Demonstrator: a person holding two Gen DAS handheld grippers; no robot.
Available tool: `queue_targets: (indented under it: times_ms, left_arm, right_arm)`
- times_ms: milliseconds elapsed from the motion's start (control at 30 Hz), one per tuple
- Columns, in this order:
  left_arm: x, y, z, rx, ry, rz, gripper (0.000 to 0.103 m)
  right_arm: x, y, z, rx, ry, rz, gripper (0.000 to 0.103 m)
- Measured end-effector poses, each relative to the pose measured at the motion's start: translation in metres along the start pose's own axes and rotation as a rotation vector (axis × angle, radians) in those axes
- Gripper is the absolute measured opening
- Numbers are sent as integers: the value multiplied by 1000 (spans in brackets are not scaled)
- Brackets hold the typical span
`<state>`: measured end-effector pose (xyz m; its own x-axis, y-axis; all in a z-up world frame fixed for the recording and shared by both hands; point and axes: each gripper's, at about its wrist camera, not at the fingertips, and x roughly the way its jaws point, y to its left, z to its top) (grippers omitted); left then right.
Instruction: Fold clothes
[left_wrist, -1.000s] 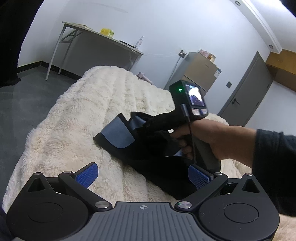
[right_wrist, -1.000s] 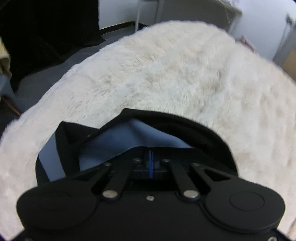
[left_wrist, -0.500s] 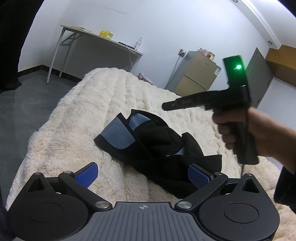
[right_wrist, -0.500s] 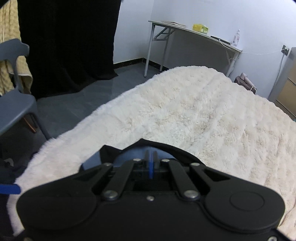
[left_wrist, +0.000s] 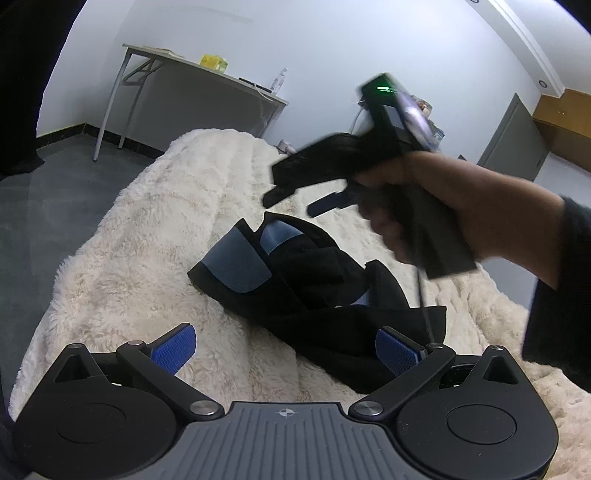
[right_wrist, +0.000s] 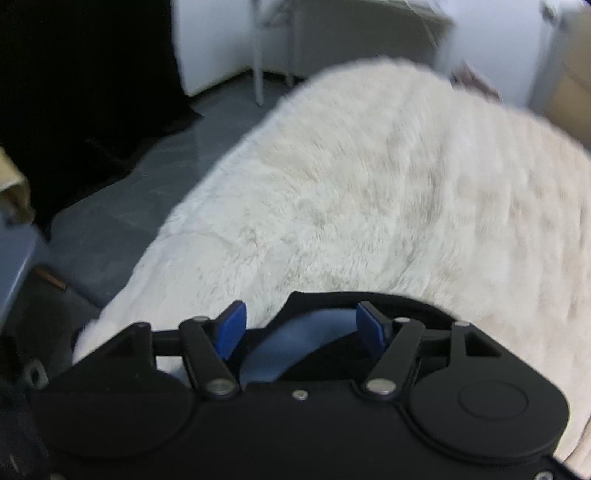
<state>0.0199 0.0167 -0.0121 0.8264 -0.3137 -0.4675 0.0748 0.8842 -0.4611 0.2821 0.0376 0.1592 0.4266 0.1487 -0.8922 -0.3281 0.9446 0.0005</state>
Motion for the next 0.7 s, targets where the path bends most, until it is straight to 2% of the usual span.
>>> queue_targets:
  times_ms: [100, 133, 167, 200, 367, 500, 633, 700]
  left_arm:
    - [-2, 2, 0, -9, -2, 1, 103]
    - [-3, 3, 0, -13, -4, 0, 103]
    - [-4, 3, 0, -16, -6, -2, 103]
    - [-5, 4, 0, -20, -8, -4, 103]
    - [-6, 2, 1, -15, -13, -10, 103]
    - [-7, 0, 1, -5, -21, -20, 103]
    - [-12, 5, 2, -46, -54, -51, 103]
    - [-15, 5, 1, -47, -69, -28, 103]
  right_arm:
    - [28, 10, 0, -21, 80, -63, 61]
    - [34, 12, -1, -28, 93, -77, 47]
    - [36, 11, -4, -16, 95, -76, 20]
    - [35, 9, -6, 1, 93, -68, 4]
    - [-12, 4, -14, -18, -49, -11, 1]
    - [-100, -11, -22, 4, -271, 43, 1]
    - [-169, -18, -31, -2, -448, 57, 1]
    - [-209, -28, -33, 25, -562, 81, 1]
